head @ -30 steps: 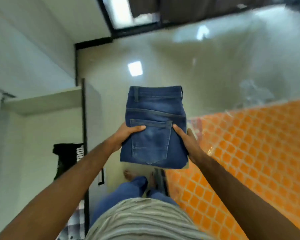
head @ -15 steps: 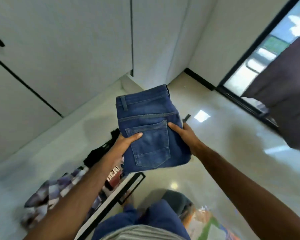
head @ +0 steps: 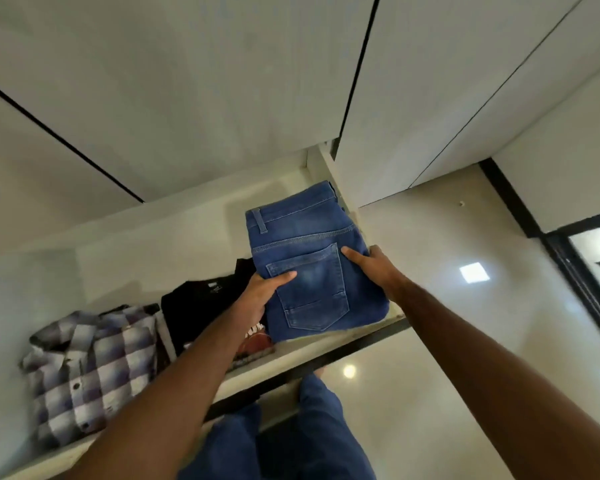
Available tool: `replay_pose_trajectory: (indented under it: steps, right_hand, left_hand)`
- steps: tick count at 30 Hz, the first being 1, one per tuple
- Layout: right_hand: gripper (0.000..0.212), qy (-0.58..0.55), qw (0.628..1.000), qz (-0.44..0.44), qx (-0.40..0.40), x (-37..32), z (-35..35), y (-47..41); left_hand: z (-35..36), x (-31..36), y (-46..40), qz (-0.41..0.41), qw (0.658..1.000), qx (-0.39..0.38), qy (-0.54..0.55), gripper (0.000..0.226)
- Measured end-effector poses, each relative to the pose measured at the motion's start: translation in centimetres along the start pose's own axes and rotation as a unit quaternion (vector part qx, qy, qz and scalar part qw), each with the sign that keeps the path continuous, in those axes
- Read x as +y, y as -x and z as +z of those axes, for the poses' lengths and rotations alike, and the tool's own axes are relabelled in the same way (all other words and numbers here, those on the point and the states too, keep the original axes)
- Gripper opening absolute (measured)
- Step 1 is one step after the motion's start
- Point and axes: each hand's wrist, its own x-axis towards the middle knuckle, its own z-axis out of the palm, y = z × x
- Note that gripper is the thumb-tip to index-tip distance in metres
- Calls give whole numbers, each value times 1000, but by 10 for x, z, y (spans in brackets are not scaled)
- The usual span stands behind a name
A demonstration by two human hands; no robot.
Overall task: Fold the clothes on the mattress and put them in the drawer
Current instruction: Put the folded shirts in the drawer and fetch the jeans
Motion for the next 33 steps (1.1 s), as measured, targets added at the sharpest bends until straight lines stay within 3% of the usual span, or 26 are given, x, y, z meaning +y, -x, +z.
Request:
replay_pose_trajectory:
  steps: [5,9,12,18,21,24,27,30,33]
  right_hand:
    - [73,63,996,12,-60,4,10,-34]
    - [75,98,994,30,-43,8,26,-46]
    - [71,118,992,27,-21,16,29,-50]
    - [68,236,971,-40,-30,39,39,-14]
    - [68,280,951,-116,-69,54,66,22]
    - [68,352,906,-206,-112,69,107,65]
    - [65,419,853,-278,-144,78,146,100]
    - [72,490,778,-353,-172,84,190,122]
    - [97,586,677,-387,-219,90,228,119]
  left_hand:
    - [-3,-24,-14,-30,996,76,25,44]
    - [-10,-43,-22,-52,995,84,34,50]
    - [-8,-53,-34,-17,997,75,20,55]
    - [-19,-59,-10,-5,987,129,-99,78]
    - [-51,-78,31,30,944,123,-305,64]
    - [-93,-102,83,102,867,112,-474,45]
    - [-137,-123,120,137,797,107,-578,42]
    - [-182,-142,151,130,788,121,-590,45]
    - [-214,-153,167,100,771,122,-617,62]
